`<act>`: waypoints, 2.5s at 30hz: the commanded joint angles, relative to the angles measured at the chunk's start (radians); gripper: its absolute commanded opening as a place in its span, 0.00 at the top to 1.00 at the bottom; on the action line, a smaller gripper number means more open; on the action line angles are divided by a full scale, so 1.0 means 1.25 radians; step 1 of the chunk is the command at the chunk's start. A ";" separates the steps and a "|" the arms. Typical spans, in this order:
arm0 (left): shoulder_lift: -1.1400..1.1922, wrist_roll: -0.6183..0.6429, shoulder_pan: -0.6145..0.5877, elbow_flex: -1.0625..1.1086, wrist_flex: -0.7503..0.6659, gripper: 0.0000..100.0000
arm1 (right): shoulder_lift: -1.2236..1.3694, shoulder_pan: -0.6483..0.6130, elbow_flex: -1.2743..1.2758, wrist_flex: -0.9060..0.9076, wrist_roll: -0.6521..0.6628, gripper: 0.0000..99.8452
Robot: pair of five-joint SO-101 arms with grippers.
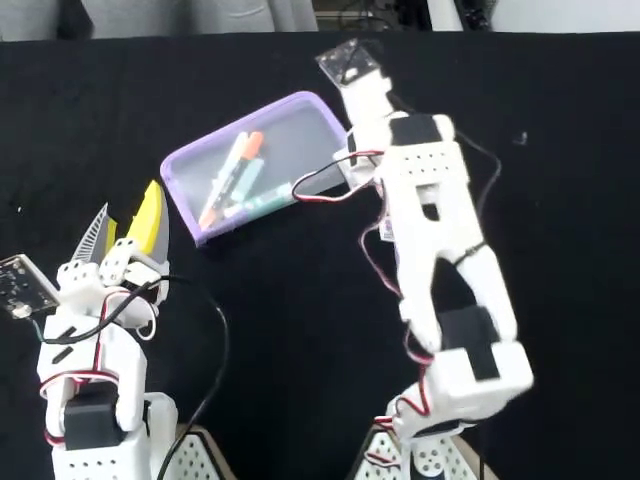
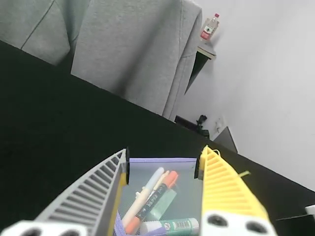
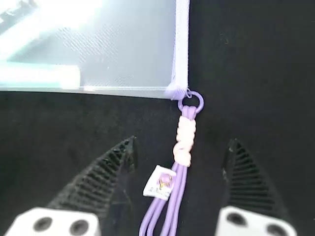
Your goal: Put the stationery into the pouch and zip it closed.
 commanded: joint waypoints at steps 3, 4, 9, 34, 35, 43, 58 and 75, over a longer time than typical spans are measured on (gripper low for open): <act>-0.006 0.007 0.002 -0.085 0.001 0.78 | -0.204 -0.009 -0.041 0.117 0.001 0.73; -0.006 0.007 0.002 -0.088 0.001 0.81 | -0.235 -0.009 -0.041 0.136 0.001 0.73; -0.006 0.002 0.002 -0.088 0.002 0.98 | -0.369 -0.005 -0.039 0.232 0.001 0.73; -0.006 -0.254 0.100 -0.015 0.356 0.97 | -1.072 0.076 0.660 0.018 -0.037 0.99; -0.006 -0.254 0.100 -0.014 0.367 0.97 | -1.096 0.099 0.679 0.011 -0.037 0.99; -0.006 -0.255 0.100 0.079 0.383 0.97 | -1.208 0.168 0.909 -0.069 -0.033 0.98; -0.005 -0.368 0.099 0.262 0.396 0.97 | -1.600 0.232 1.375 -0.087 -0.037 0.98; -0.004 -0.405 0.044 0.296 0.422 0.97 | -1.573 0.261 1.372 0.090 -0.032 0.99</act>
